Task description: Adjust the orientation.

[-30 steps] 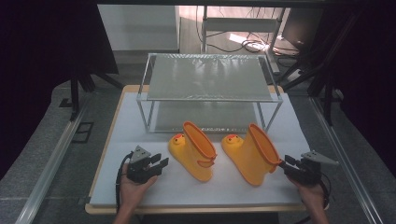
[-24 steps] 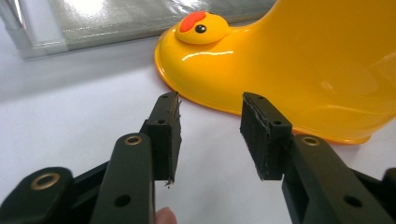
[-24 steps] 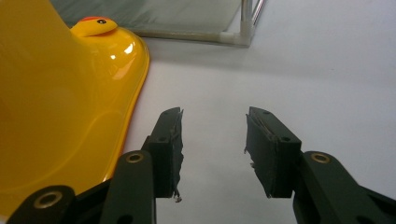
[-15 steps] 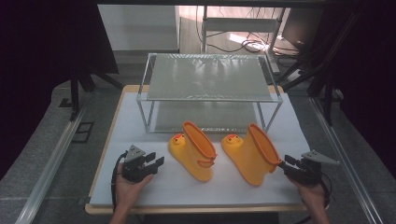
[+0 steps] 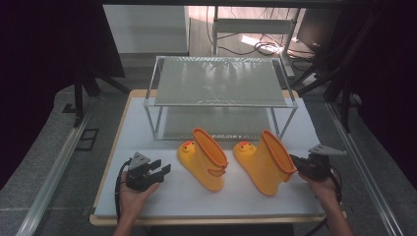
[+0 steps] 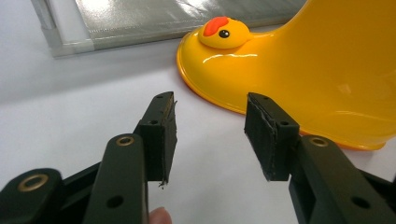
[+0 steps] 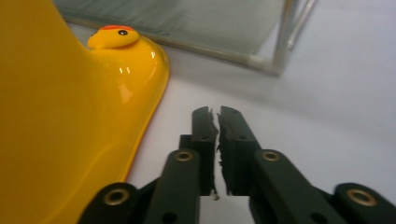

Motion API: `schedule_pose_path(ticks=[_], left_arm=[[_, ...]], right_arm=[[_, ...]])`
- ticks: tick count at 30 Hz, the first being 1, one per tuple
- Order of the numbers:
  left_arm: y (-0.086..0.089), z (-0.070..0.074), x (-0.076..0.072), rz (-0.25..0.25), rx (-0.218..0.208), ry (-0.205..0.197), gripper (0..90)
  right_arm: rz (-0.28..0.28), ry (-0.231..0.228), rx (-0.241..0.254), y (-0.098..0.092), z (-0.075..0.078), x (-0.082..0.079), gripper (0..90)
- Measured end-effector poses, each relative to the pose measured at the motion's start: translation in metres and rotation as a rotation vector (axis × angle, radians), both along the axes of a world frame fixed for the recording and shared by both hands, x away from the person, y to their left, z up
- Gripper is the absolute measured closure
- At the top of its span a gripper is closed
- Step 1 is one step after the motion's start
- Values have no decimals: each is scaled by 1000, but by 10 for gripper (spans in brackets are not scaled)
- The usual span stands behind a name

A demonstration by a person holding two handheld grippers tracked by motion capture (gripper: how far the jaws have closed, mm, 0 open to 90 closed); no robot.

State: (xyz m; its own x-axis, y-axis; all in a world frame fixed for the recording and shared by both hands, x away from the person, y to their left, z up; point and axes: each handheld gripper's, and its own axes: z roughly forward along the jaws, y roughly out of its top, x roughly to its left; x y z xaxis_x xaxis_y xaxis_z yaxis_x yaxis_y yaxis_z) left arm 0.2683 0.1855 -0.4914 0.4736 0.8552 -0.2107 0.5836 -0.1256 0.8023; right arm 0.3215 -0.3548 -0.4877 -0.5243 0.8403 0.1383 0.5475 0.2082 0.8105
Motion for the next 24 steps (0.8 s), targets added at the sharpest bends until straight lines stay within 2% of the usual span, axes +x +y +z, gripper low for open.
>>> schedule_pose_path(ticks=[1,4,5,6,8,9,12,20,23,24], left_arm=[[0,0,0,-1,1,0,535],[-1,-1,-1,-7,5,1,535],[-1,-1,-1,-7,5,1,536],[-1,-1,-1,-8,4,2,536],[-1,-2,-1,-10,5,5,537],[-1,-3,-1,-12,5,7,537],[0,-3,-1,-10,5,10,538],[-1,-2,-3,-15,3,6,542],[-3,-2,-2,-19,3,8,542],[-3,-2,-2,-21,4,7,543]], right_arm=[[0,0,0,0,0,0,870],[58,23,6,12,-5,19,895],[58,23,6,12,-5,19,895],[93,48,-3,19,-10,25,896],[111,52,-14,21,-12,27,896],[126,69,-12,24,-14,27,896],[144,77,-17,27,-17,23,896],[152,74,6,16,-21,9,898],[177,81,7,22,-24,9,898],[206,90,2,29,-27,11,898]])
